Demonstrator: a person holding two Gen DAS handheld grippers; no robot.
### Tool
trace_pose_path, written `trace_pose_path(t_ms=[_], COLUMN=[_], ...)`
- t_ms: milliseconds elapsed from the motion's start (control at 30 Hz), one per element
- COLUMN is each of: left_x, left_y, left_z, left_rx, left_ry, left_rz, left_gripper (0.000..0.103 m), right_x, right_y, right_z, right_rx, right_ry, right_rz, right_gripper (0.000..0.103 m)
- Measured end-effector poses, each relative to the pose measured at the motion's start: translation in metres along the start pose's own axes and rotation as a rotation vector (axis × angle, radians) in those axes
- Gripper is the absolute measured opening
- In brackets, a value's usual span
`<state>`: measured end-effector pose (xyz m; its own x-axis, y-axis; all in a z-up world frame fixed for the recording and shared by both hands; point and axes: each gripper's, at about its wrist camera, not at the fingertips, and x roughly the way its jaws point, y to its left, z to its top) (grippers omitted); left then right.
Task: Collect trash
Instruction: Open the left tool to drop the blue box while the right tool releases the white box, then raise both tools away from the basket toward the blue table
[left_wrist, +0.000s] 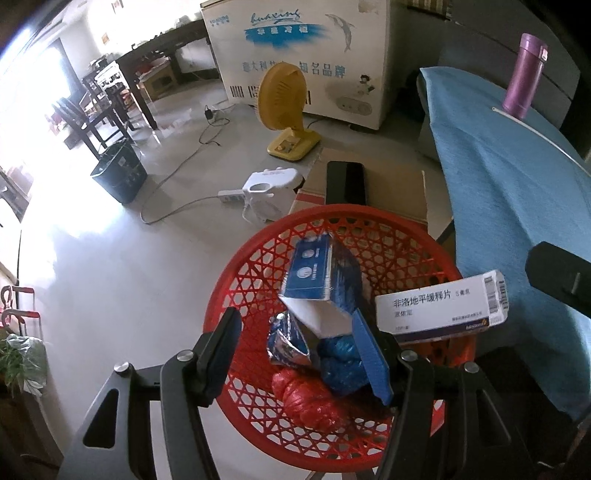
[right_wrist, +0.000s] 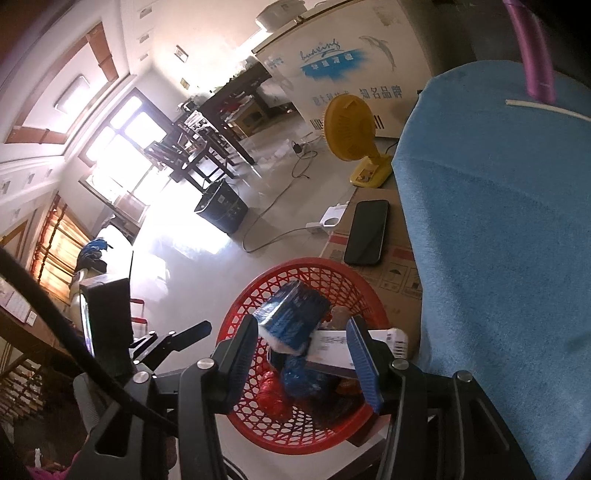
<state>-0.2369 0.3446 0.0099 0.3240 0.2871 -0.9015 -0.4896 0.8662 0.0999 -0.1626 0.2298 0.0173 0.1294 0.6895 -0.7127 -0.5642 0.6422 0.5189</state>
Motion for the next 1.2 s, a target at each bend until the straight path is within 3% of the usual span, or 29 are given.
trace_pose_path(t_ms=[300,800,1200], left_x=[-0.009,-0.052,-0.092], left_y=[-0.001,-0.042,-0.078], left_z=[0.000,0.007,0.018], left_rx=[-0.004,0.108,0.158], left_ry=[-0.004,-0.124,-0.225], left_rz=[-0.034,0.055,0.078], left_gripper=[0.067,0.073,0.073], right_x=[-0.011,-0.049,-0.095], right_y=[-0.010,-0.033,-0.062], right_z=[-0.002,-0.004,-0.003], right_rx=[0.035,0.091,0.148], right_ry=[-0.026,-0.084,-0.193], right_rz=[0.002,0.016,-0.015], right_gripper=[0.055,0.055,0.056])
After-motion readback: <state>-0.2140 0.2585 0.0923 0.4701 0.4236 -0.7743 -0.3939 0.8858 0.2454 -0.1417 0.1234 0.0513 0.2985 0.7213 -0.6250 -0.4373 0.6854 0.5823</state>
